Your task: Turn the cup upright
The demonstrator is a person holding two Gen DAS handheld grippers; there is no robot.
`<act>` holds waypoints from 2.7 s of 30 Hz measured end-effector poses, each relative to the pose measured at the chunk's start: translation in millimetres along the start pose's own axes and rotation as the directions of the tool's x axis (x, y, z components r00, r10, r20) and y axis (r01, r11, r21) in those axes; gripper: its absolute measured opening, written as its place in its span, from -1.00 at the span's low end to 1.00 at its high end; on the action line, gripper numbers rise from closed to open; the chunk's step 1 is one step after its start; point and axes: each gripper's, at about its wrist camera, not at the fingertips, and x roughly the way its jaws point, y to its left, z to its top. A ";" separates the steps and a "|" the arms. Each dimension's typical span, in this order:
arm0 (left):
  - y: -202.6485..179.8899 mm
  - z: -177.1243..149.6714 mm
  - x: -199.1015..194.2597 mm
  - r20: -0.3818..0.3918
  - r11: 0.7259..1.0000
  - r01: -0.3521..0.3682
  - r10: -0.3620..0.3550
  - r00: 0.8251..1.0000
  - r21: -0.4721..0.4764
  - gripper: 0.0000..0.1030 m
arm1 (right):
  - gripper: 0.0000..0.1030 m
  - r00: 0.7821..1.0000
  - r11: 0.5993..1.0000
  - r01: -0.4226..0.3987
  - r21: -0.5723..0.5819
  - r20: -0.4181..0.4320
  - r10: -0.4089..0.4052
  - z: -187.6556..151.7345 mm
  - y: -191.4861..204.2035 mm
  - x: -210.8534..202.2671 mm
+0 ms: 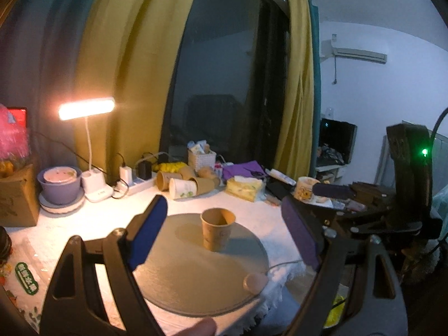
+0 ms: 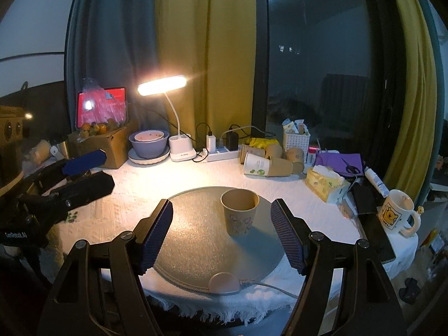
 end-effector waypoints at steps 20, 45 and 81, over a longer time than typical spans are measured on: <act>-0.6 -1.2 -5.7 0.018 0.999 -0.052 0.052 0.999 0.010 0.64 | 0.46 1.000 1.000 0.008 0.007 -0.003 -0.008 -2.3 1.0 0.8; -0.7 -1.1 -3.4 0.011 0.999 -0.050 0.050 0.999 0.010 0.64 | 0.46 1.000 1.000 0.009 0.009 -0.007 -0.009 -4.1 1.5 2.5; -0.7 -4.3 -6.1 0.008 0.998 -0.055 0.055 0.998 0.008 0.64 | 0.46 1.000 1.000 0.008 0.011 -0.011 -0.008 -7.2 2.5 4.3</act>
